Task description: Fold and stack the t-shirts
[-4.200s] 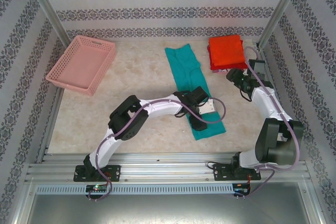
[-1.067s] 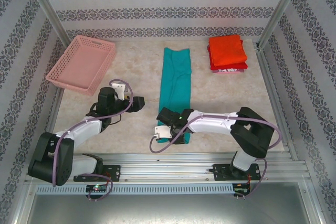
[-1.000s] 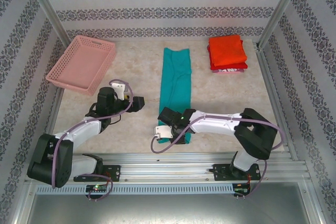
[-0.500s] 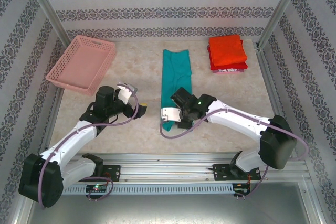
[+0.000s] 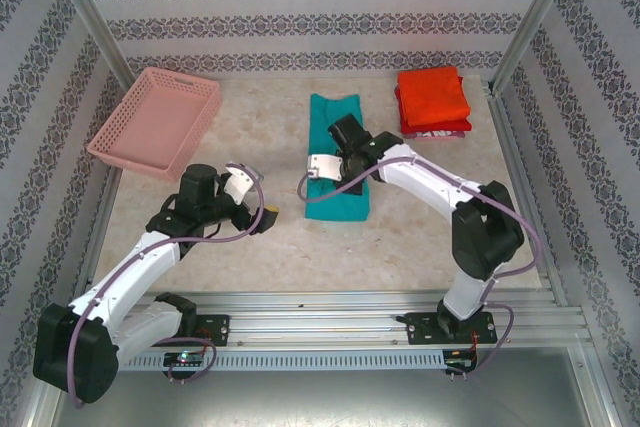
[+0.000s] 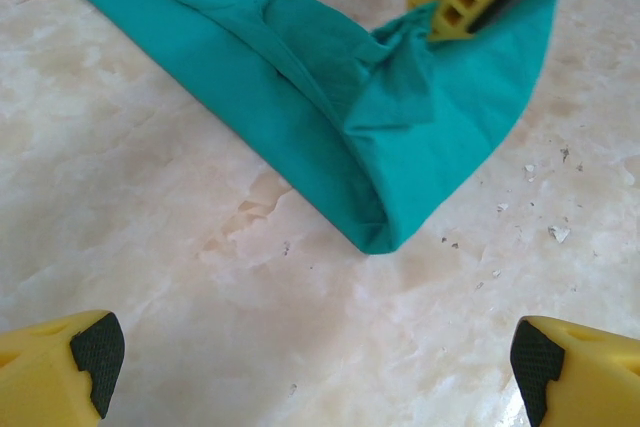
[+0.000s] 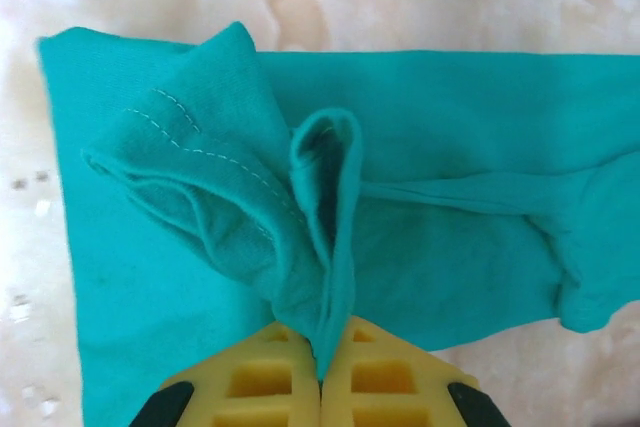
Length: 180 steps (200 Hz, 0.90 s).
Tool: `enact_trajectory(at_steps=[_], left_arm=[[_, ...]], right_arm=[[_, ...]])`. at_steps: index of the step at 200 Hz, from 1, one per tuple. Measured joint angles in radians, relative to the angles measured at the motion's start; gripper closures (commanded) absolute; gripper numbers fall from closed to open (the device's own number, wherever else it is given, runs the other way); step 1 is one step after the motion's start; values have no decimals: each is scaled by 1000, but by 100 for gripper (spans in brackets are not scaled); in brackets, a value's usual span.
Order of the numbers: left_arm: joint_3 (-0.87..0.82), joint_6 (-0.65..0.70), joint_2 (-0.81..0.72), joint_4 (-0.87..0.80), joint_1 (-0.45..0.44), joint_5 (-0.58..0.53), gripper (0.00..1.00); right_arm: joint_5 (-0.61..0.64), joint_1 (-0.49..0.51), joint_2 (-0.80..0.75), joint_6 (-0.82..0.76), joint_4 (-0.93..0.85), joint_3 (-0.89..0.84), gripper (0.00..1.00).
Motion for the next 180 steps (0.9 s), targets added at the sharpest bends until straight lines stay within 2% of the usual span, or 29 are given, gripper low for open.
enact_trajectory(at_steps=[71,180], left_arm=[[0,-3,60,2,0,15,0],[0,-4,79,22,0,27,0]], right_arm=[[34,-34,140,-29,10,147,100],[57,-45,291,-24,77,203,100]])
